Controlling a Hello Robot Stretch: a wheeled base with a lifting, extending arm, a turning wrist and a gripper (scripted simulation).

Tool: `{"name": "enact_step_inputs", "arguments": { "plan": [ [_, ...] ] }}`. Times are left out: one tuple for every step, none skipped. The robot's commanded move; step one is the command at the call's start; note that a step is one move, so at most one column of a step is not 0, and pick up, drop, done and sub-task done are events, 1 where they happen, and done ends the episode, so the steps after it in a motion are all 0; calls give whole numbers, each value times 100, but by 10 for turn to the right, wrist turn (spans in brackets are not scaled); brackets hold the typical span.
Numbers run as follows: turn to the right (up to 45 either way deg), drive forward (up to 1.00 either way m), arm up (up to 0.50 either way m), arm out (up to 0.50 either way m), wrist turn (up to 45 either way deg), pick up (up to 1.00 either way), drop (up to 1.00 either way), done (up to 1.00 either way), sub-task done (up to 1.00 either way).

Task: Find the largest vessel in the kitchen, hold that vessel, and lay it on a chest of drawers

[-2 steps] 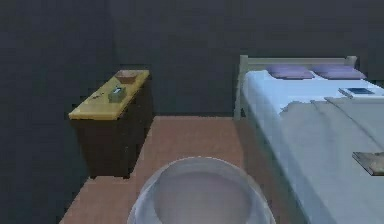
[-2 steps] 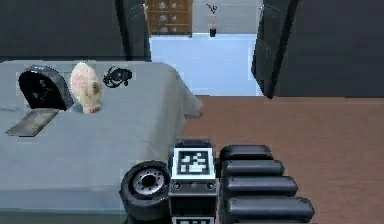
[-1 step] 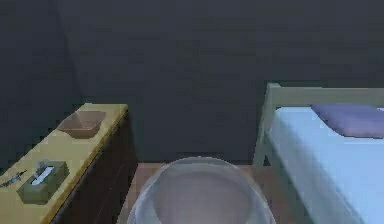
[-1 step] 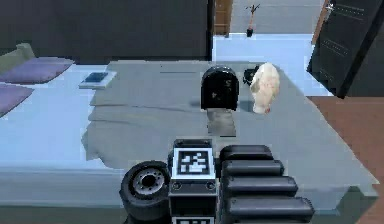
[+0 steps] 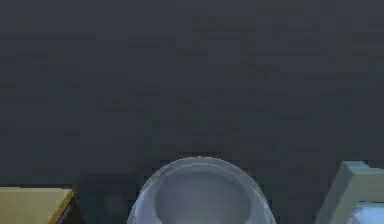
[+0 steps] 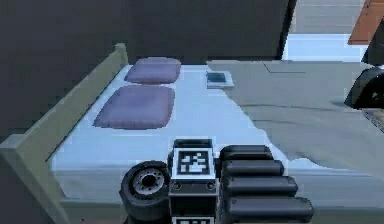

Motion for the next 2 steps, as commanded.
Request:
{"name": "enact_step_inputs", "arguments": {
  "plan": [
    [450,0,0,0,0,0,0,0,0],
    [450,0,0,0,0,0,0,0,0]
  ]
}}
